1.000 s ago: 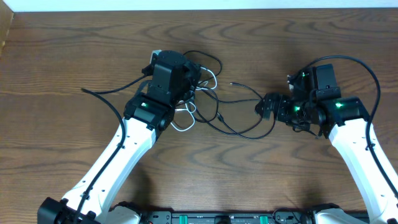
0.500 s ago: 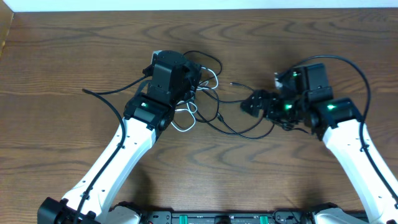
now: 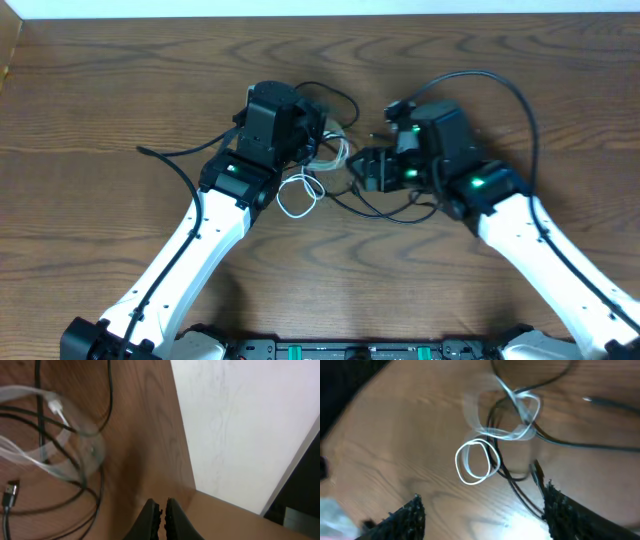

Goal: Untangle cables

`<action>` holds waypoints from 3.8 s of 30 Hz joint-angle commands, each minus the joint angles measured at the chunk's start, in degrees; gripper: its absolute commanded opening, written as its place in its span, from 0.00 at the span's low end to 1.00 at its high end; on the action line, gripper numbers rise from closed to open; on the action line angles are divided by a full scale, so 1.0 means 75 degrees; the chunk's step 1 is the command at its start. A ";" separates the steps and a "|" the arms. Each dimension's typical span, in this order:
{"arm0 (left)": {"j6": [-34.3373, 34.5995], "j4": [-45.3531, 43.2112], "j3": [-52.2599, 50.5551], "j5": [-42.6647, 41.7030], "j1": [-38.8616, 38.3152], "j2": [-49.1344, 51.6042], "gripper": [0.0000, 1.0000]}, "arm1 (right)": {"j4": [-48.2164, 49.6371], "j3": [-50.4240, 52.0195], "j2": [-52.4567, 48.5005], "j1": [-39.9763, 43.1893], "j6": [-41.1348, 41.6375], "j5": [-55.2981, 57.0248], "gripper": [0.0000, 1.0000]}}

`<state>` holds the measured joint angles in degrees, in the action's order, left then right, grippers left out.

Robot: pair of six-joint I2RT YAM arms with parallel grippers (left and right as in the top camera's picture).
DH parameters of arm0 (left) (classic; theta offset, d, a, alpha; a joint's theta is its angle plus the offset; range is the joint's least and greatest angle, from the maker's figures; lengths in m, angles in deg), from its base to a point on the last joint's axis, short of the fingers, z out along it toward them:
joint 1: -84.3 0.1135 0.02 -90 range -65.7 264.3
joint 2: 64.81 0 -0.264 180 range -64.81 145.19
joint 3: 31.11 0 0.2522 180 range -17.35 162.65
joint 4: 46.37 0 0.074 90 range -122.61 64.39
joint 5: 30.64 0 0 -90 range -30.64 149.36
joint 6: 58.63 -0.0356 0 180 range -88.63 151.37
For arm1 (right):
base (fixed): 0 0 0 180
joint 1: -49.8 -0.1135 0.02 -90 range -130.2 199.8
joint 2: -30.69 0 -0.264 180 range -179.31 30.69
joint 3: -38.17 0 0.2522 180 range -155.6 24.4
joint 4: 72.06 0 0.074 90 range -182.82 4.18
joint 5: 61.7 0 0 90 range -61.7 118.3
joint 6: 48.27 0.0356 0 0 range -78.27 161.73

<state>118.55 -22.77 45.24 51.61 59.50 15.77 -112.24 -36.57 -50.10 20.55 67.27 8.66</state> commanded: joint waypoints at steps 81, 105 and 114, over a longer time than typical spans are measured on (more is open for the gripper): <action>-0.5301 0.3112 0.0020 0.1011 0.1070 -0.1614 0.95 | 0.3069 -0.0012 -0.3375 -0.1084 -0.1746 0.3229 0.62; -0.4893 0.3611 0.0020 0.0918 0.1067 -0.1614 0.95 | 0.3217 -0.0198 0.0924 0.1652 0.1040 -0.3185 0.01; -0.4893 0.3934 0.0020 0.0892 0.1070 -0.1614 0.95 | 0.3013 -0.0198 0.0866 0.2390 0.3582 -0.4436 0.01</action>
<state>81.31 5.91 45.19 58.19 67.28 3.92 -93.31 -38.01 -42.30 38.23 82.18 -14.11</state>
